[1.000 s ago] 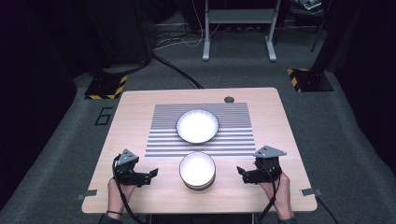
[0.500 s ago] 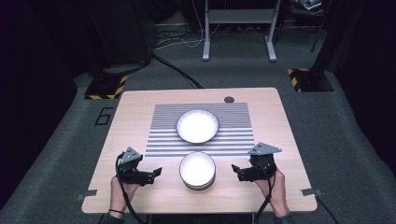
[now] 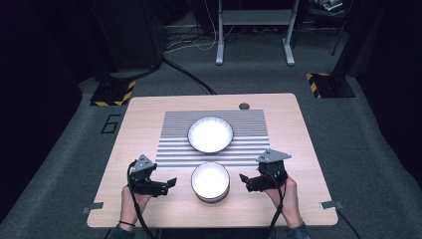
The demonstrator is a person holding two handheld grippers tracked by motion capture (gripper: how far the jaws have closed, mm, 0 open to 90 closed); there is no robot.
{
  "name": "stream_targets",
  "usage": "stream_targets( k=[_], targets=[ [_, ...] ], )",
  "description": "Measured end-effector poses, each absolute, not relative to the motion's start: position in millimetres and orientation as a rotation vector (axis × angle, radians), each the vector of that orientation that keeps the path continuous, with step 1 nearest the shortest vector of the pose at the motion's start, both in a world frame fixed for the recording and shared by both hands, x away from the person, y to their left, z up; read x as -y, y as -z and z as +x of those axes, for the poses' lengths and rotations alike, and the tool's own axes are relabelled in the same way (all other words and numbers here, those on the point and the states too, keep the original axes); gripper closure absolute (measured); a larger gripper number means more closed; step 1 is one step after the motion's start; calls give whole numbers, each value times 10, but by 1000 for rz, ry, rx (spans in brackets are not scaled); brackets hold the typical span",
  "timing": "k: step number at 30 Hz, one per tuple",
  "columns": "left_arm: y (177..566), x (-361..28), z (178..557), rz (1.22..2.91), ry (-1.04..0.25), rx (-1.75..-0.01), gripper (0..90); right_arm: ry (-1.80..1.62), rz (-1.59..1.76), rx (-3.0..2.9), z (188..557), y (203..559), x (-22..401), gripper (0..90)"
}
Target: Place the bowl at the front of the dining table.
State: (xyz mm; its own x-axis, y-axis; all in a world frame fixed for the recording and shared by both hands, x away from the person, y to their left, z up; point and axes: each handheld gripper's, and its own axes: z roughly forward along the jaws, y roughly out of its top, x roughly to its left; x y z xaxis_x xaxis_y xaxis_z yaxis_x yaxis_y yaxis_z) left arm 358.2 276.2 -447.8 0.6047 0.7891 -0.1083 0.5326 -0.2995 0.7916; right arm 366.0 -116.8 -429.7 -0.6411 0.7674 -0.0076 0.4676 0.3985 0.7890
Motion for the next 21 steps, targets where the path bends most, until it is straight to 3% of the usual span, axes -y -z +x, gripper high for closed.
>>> stream_targets(
  k=[21],
  targets=[
    [4282, -2501, 3637, 2017, -348, -949, 18, -1115, 991, -2336, 3713, 4115, 935, 36]
  ],
)
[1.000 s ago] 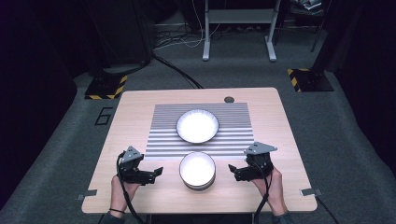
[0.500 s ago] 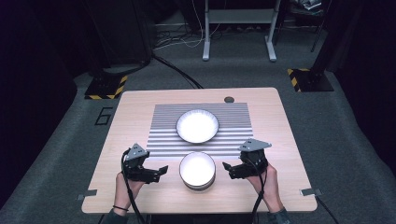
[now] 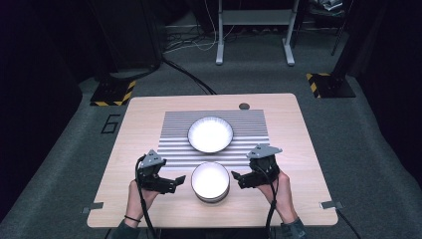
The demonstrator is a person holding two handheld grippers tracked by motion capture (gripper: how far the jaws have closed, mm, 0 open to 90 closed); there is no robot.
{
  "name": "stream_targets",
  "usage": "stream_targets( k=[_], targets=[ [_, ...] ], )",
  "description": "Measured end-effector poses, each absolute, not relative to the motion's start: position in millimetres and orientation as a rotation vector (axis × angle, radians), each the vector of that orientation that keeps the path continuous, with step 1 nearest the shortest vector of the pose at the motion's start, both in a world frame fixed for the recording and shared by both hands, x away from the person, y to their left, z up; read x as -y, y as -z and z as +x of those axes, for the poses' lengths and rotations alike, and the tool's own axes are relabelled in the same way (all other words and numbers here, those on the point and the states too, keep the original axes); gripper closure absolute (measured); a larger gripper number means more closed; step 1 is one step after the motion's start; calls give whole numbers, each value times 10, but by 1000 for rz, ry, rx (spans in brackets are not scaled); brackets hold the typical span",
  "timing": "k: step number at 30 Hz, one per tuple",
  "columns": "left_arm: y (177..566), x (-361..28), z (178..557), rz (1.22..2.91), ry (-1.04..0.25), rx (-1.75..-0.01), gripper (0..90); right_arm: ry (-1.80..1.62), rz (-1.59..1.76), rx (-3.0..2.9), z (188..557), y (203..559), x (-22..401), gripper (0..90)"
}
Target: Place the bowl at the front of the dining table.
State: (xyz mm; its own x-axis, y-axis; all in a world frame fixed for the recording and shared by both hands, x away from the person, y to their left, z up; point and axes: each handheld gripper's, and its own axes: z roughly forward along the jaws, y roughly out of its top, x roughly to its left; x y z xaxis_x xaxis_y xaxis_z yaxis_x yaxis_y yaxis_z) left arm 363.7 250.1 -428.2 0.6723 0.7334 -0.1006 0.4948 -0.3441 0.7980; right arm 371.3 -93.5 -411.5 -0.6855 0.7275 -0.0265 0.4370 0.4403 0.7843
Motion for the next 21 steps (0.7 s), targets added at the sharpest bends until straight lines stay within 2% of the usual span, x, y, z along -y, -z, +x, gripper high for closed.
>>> stream_targets(
  k=[21],
  targets=[
    [4196, -2195, 3705, 2045, -299, -892, 32, -1062, 935, -2441, 3759, 4105, 622, 44]
  ],
)
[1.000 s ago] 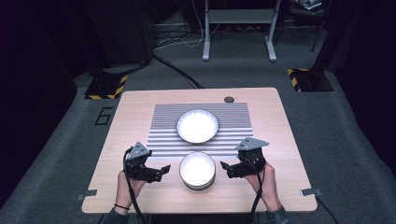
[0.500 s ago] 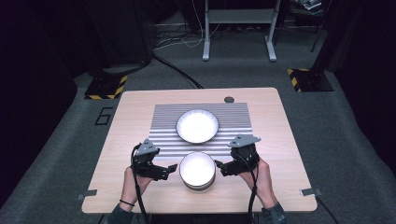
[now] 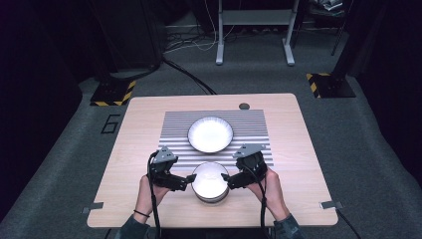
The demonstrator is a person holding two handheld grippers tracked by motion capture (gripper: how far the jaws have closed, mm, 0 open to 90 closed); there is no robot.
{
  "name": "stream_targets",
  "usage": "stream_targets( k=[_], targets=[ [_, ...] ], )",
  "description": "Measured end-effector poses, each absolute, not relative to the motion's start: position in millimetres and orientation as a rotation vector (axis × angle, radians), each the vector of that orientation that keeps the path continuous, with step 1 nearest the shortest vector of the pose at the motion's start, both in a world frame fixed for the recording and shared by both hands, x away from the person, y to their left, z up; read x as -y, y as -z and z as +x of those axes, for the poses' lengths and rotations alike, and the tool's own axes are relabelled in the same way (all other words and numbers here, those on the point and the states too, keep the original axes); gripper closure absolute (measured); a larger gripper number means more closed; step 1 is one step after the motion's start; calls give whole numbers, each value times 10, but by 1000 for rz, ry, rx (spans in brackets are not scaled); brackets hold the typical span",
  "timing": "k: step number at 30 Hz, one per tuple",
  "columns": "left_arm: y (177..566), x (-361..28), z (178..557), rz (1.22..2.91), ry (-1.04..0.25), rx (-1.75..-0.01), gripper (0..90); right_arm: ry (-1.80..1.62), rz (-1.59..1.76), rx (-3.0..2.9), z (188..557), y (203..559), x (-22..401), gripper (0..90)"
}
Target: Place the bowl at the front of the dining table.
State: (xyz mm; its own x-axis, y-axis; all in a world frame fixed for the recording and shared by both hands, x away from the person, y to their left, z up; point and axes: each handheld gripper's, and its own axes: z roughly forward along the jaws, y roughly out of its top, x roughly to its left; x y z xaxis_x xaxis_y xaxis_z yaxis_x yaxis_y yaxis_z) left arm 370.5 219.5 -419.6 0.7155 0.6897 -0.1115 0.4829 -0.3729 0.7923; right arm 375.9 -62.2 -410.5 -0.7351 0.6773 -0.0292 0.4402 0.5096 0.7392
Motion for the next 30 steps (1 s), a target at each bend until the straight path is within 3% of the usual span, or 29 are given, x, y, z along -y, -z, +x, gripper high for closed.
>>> stream_targets(
  k=[11, 13, 21, 27, 29, 30],
  targets=[
    [4264, -1983, 3729, 2108, -264, -862, 77, -1048, 919, -2487, 3777, 4179, 415, 84],
    [4276, -1941, 3734, 2115, -260, -870, 160, -1029, 932, -2506, 3781, 4198, 353, 101],
    [4302, -1860, 3786, 2164, -241, -900, 252, -953, 929, -2573, 3861, 4266, 227, 143],
    [4335, -1799, 3851, 2202, -198, -928, 315, -912, 962, -2611, 3910, 4313, 177, 239],
    [4347, -1788, 3872, 2189, -176, -925, 390, -933, 984, -2587, 3918, 4304, 198, 353],
    [4350, -1783, 3877, 2182, -160, -926, 390, -933, 984, -2587, 3918, 4304, 198, 353]
  ],
)
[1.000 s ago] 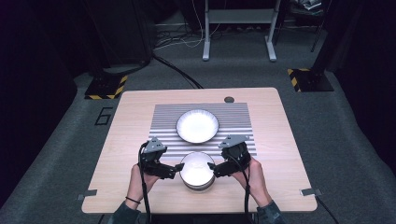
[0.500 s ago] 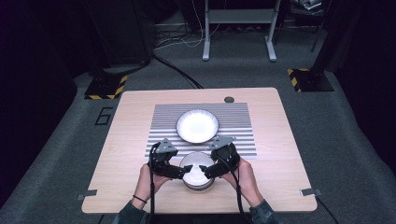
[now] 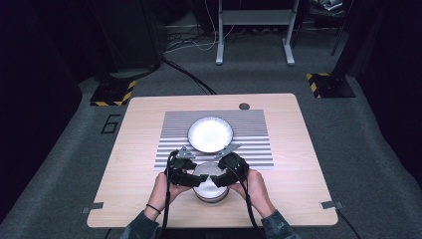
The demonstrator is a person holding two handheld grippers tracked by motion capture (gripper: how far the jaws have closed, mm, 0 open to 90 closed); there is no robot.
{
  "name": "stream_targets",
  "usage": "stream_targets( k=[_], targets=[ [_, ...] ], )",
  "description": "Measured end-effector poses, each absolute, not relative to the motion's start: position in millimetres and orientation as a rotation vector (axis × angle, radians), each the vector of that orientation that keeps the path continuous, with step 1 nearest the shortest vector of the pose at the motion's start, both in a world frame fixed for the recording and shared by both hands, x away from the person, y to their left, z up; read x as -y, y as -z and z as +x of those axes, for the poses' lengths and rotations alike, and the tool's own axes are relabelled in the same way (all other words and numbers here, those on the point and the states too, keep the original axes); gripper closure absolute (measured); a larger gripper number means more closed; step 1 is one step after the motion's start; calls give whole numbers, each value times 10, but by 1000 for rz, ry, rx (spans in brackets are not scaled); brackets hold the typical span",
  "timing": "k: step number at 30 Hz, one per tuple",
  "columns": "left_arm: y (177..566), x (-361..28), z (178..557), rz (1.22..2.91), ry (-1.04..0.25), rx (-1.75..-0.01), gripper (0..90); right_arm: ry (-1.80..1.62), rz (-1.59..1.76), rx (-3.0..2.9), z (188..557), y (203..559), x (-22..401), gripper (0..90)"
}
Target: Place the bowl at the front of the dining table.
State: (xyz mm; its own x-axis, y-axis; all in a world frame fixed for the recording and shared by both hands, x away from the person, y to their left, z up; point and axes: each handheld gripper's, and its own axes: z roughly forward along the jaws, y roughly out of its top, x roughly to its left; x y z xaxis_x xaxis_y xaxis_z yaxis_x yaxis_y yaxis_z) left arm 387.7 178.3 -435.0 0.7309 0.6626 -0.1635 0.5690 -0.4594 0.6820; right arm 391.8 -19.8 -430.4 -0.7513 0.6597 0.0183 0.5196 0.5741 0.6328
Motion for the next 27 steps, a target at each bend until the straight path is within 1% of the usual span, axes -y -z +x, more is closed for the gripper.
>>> stream_targets(
  k=[1, 2, 3, 4, 5, 11, 13, 14, 17, 18, 19, 24, 27],
  targets=[
    [4351, -1779, 3886, 2191, -162, -918, 419, -927, 995, -2580, 3918, 4303, 202, 380],
    [4355, -1769, 3890, 2197, -155, -924, 427, -932, 1002, -2583, 3921, 4307, 208, 419],
    [4356, -1760, 3889, 2203, -146, -922, 479, -931, 1009, -2585, 3914, 4312, 212, 463],
    [4356, -1760, 3889, 2203, -146, -922, 501, -931, 1009, -2585, 3914, 4312, 212, 463],
    [4354, -1757, 3888, 2207, -147, -917, 501, -929, 1004, -2590, 3911, 4312, 214, 498],
    [4362, -1766, 3901, 2210, -197, -938, 660, -892, 1003, -2573, 3903, 4312, 195, 678],
    [4363, -1764, 3893, 2217, -229, -934, 728, -882, 1012, -2559, 3895, 4305, 192, 706],
    [4364, -1757, 3876, 2217, -257, -929, 745, -881, 1014, -2550, 3884, 4303, 186, 712],
    [4366, -1748, 3858, 2210, -278, -928, 750, -883, 1000, -2532, 3868, 4301, 186, 727],
    [4358, -1738, 3828, 2207, -323, -914, 765, -892, 994, -2502, 3843, 4292, 187, 751],
    [4358, -1738, 3828, 2207, -323, -914, 771, -892, 994, -2502, 3843, 4292, 187, 751],
    [4326, -1702, 3772, 2214, -413, -882, 792, -885, 945, -2452, 3786, 4259, 180, 783],
    [4322, -1680, 3740, 2218, -454, -868, 794, -885, 929, -2437, 3769, 4255, 178, 787]
  ],
)
